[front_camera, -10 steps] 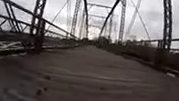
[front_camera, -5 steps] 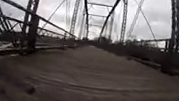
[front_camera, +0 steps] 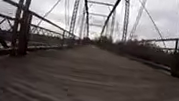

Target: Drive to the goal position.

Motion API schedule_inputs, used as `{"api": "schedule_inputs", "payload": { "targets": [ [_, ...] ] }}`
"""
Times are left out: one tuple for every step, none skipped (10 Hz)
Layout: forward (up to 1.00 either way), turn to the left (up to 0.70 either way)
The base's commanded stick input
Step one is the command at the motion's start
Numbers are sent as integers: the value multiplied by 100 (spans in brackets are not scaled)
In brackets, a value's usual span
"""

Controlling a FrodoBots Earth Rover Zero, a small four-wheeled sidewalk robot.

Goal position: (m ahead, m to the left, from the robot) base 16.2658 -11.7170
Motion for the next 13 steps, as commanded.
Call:
{"api": "schedule_inputs", "payload": {
  "targets": [
    [100,0],
    [100,0],
    [100,0],
    [100,0],
    [100,0],
    [100,0],
    [100,0],
    [100,0],
    [100,0],
    [100,0],
    [100,0],
    [100,0],
    [100,0]
  ]
}}
